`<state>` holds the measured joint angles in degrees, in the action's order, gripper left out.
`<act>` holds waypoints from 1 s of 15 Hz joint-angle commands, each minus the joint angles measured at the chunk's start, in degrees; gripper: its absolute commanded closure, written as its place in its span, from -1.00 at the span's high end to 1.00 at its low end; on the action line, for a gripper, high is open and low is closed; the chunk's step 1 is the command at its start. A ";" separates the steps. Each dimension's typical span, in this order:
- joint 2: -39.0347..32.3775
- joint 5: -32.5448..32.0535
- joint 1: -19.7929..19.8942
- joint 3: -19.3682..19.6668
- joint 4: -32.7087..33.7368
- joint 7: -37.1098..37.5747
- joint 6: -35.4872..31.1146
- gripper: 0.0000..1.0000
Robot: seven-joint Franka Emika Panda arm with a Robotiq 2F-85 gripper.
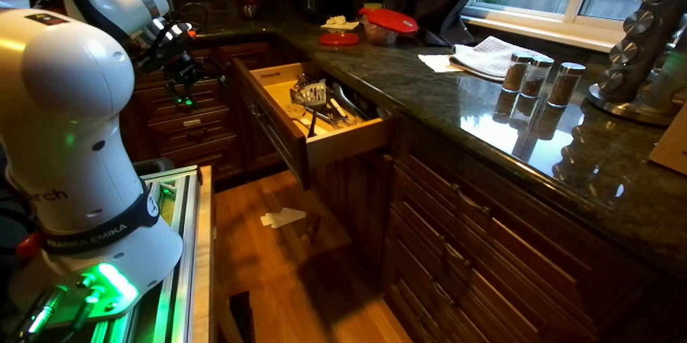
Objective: Open the top drawer on the left.
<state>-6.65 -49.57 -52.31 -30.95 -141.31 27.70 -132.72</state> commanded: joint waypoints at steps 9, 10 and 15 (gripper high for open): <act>36.28 24.44 -5.87 1.30 -11.78 9.10 5.66 1.00; 39.49 25.81 -7.12 1.88 -13.29 10.60 7.57 1.00; 39.38 25.95 -3.86 -0.62 -12.04 8.20 6.81 1.00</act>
<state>32.00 -25.21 -58.34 -29.49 -153.30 37.19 -125.48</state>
